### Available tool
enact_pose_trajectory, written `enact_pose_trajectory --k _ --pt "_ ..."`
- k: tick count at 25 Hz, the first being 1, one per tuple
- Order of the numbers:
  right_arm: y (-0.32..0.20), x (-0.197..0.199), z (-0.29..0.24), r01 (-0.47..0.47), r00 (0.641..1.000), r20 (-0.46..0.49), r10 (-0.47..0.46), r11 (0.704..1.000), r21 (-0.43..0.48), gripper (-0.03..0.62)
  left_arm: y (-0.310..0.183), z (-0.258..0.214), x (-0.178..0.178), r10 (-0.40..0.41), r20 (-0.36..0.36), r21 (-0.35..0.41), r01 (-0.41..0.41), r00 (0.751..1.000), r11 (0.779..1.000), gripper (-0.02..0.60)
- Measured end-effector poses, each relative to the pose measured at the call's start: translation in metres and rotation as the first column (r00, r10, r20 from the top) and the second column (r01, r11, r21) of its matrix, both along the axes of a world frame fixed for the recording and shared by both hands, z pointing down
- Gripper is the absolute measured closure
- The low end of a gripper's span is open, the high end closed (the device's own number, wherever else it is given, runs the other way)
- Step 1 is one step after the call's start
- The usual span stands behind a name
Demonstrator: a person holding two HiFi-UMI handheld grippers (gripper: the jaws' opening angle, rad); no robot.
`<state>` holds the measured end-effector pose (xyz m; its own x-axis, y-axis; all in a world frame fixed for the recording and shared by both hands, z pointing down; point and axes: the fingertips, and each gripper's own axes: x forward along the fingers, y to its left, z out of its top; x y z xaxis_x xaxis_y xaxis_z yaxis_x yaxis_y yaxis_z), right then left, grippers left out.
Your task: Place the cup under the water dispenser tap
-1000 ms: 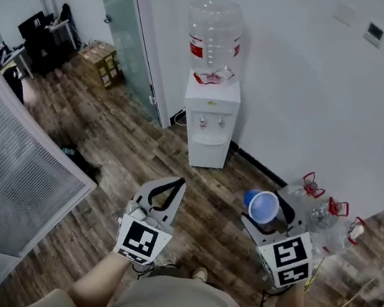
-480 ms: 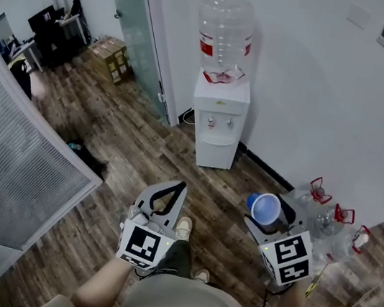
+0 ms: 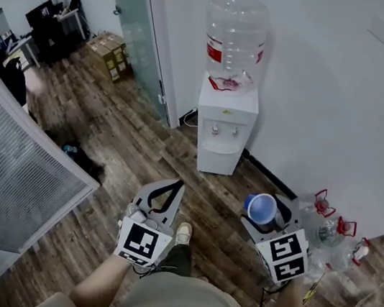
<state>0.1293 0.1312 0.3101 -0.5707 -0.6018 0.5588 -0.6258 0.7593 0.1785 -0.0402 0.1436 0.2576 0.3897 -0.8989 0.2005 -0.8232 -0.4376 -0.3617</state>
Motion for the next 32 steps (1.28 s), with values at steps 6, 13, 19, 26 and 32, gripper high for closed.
enact_pose_trajectory --k 6,13,19,26,32 --pt "-0.059 -0.027 0.011 -0.02 1.0 -0.019 0.019 0.999 -0.039 0.226 -0.066 0.004 -0.022 0.045 -0.027 -0.012 -0.045 0.999 0.999 0.575" --pt "-0.129 -0.057 0.035 -0.069 0.997 -0.032 0.065 0.991 -0.111 0.226 -0.144 0.021 -0.046 0.101 -0.036 -0.051 -0.102 0.994 0.993 0.575" --pt "-0.195 -0.086 0.067 -0.114 0.993 -0.049 0.108 0.981 -0.16 0.226 -0.208 0.046 -0.071 0.13 -0.048 -0.096 -0.134 0.99 0.986 0.575" --pt "-0.266 -0.105 0.116 -0.179 0.984 -0.048 0.173 0.963 -0.202 0.226 -0.269 0.084 -0.083 0.147 -0.052 -0.137 -0.153 0.988 0.979 0.575" --pt "-0.31 -0.114 0.168 -0.177 0.984 -0.057 0.168 0.952 -0.249 0.226 -0.312 0.127 -0.083 0.124 -0.081 -0.192 -0.137 0.989 0.972 0.575"
